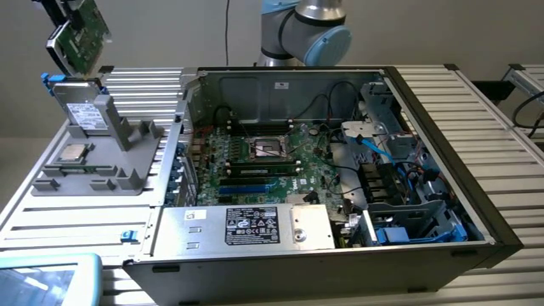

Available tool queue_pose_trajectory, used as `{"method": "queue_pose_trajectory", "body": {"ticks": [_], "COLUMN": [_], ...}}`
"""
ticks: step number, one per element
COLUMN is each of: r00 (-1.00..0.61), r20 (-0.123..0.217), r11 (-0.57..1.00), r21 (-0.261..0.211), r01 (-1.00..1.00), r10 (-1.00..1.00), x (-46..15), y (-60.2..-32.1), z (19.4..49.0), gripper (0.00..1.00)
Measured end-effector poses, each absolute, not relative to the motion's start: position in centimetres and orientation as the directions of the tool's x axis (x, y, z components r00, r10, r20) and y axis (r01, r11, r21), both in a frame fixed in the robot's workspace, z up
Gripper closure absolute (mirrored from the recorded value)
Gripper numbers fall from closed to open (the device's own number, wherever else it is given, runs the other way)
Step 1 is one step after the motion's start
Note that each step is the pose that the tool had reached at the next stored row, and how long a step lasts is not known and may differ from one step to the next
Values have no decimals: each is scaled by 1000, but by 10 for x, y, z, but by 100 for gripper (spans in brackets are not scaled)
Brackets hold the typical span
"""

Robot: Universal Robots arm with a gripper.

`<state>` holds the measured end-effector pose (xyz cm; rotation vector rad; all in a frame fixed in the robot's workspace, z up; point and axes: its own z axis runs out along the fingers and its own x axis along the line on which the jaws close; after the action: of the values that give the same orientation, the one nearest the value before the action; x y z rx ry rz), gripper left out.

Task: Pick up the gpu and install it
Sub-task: 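Pick up the gpu and move the gpu toward the slot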

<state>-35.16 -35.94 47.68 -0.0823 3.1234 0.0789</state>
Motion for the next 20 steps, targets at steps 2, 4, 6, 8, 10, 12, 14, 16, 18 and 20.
{"method": "queue_pose_trajectory", "body": {"ticks": [2, 4, 6, 8, 10, 12, 14, 16, 18, 20], "r00": [-996, -992, -987, -981, -975, -969, -963, -958, -951, -940], "r20": [-17, -17, -17, -17, -17, -12, -5, 3, 8, 9], "r11": [995, 991, 986, 980, 974, 968, 962, 956, 949, 938], "r21": [50, 50, 50, 50, 50, 52, 54, 58, 62, 63], "r01": [-89, -125, -159, -192, -221, -247, -268, -287, -308, -340], "r10": [-88, -124, -158, -191, -221, -246, -268, -287, -309, -341], "x": [-352, -352, -352, -352, -352, -351, -352, -352, -352, -352], "y": [-359, -359, -359, -359, -359, -359, -359, -359, -359, -359], "z": [477, 477, 477, 477, 477, 477, 477, 477, 477, 477], "gripper": [73, 73, 73, 73, 73, 73, 73, 73, 73, 73]}}
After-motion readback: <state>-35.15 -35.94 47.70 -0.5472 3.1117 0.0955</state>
